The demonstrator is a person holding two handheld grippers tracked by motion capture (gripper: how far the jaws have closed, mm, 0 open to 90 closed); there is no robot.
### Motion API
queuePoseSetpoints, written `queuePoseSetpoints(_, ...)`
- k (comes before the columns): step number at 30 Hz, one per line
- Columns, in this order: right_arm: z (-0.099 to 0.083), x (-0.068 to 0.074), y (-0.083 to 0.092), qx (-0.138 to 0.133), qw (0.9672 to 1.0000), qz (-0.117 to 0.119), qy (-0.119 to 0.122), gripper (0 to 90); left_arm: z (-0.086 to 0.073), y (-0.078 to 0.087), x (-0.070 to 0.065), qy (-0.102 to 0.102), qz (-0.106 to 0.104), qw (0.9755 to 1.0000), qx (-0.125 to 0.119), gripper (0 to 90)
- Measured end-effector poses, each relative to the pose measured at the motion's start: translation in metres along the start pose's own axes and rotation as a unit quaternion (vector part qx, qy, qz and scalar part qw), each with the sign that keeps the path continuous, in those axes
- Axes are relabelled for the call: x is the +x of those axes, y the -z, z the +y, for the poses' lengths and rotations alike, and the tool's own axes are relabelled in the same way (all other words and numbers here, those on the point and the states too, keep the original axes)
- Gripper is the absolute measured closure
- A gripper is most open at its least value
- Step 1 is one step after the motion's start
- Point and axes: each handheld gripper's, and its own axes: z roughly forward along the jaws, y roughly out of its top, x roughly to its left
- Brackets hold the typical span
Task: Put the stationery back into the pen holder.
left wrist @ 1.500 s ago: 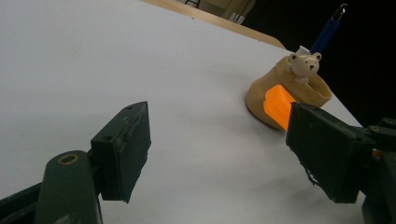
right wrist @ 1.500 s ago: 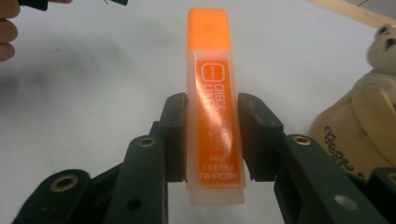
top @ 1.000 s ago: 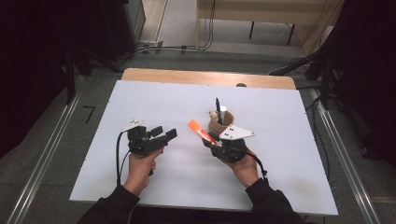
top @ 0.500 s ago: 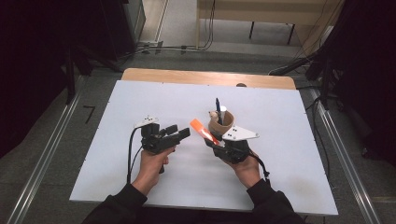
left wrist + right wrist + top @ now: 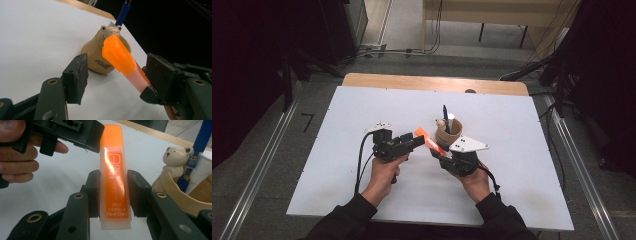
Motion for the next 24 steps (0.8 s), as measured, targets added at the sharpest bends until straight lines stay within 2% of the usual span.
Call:
queuePoseSetpoints(8, -0.001, 0.004, -0.001, -0.002, 0.9999, -0.006, 0.011, 62.8, 0.001, -0.012, -0.001, 0.012, -0.014, 0.9998, 0.001, 42.5)
queuePoseSetpoints(14, -0.001, 0.005, -0.001, -0.005, 0.9995, -0.017, 0.025, 62.8, 0.000, -0.017, -0.003, 0.018, -0.017, 0.9997, -0.002, 48.0)
queuePoseSetpoints(18, -0.002, 0.005, -0.001, -0.006, 0.9995, -0.021, 0.024, 62.8, 0.000, -0.018, -0.002, 0.022, -0.016, 0.9996, -0.003, 51.5)
queuePoseSetpoints(21, -0.003, 0.006, -0.002, -0.004, 0.9992, -0.028, 0.028, 62.7, 0.000, -0.019, -0.001, 0.030, -0.019, 0.9994, -0.006, 53.7)
queuePoseSetpoints(24, -0.003, 0.007, -0.002, -0.004, 0.9989, -0.033, 0.033, 62.7, -0.001, -0.022, 0.000, 0.050, -0.031, 0.9983, 0.000, 54.9)
